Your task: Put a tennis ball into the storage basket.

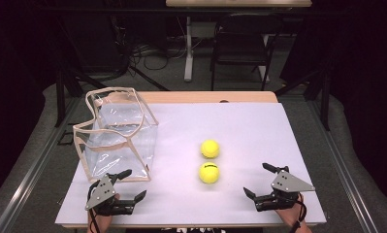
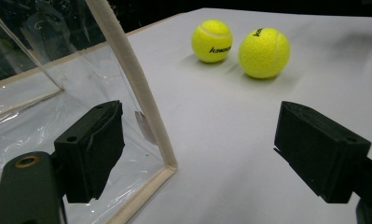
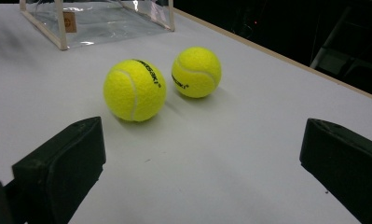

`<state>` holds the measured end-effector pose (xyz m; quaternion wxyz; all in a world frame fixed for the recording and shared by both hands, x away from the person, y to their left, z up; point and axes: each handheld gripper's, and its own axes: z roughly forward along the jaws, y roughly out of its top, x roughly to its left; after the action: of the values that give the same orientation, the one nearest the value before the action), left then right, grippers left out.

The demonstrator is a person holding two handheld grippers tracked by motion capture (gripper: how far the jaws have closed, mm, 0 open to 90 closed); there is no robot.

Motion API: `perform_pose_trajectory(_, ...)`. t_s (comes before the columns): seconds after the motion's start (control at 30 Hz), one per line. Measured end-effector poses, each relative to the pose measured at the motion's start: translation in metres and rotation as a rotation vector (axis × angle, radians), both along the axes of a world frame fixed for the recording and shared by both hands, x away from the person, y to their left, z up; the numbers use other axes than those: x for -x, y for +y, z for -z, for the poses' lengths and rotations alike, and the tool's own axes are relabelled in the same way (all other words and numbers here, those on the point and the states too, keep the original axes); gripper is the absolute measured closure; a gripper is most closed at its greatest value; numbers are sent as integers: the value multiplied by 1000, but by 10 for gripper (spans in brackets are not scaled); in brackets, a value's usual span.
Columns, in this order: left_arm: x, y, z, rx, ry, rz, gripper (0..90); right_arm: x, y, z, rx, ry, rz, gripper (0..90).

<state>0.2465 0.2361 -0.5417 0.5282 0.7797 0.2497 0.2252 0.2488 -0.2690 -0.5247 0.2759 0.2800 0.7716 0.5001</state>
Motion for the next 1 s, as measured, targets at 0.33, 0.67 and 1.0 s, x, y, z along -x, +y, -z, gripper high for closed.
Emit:
perform_pose_trajectory(0.33, 2, 1, 1, 6, 5, 2, 160, -3, 5, 0, 9, 11, -3, 0)
perform_pose_trajectory(0.67, 3, -2, 2, -4, 11, 7, 160, -3, 11, -3, 31, 25, 2, 0)
perform_pose_trajectory(1.0, 4, -1, 2, -2, 12, -6, 160, -7, 17, -7, 44, 53, 11, 0)
